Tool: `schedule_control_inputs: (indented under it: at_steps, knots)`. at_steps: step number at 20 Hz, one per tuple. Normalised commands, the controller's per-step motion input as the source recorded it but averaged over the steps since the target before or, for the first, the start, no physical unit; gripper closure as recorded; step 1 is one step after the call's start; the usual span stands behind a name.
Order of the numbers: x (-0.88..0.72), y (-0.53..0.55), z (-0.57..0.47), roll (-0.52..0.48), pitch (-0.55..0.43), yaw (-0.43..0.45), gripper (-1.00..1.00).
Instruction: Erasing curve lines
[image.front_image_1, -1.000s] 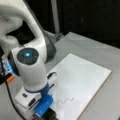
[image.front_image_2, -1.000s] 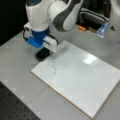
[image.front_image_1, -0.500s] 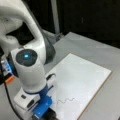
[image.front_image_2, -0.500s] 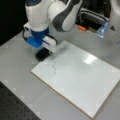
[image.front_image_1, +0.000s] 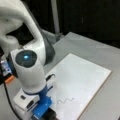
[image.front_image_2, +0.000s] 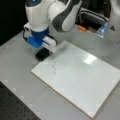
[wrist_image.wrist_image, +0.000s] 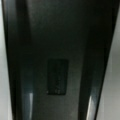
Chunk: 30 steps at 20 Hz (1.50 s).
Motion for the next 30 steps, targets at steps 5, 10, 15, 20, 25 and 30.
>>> schedule_control_inputs:
  at_steps: [5,10,15,20,25,30]
  knots:
    - [-0.11,0.03,-0.18,0.032,-0.148,-0.034,-1.00]
    - [-0.13,0.02,-0.18,0.050,-0.178,-0.056,-1.00]
    - [-0.14,0.02,-0.14,0.062,-0.181,-0.060,-1.00]
    - [-0.14,0.02,-0.09,0.071,-0.171,-0.061,-1.00]
    - [-0.16,0.03,-0.05,0.067,-0.168,-0.057,1.00]
    - [-0.17,0.05,-0.07,0.071,-0.169,-0.055,1.00]
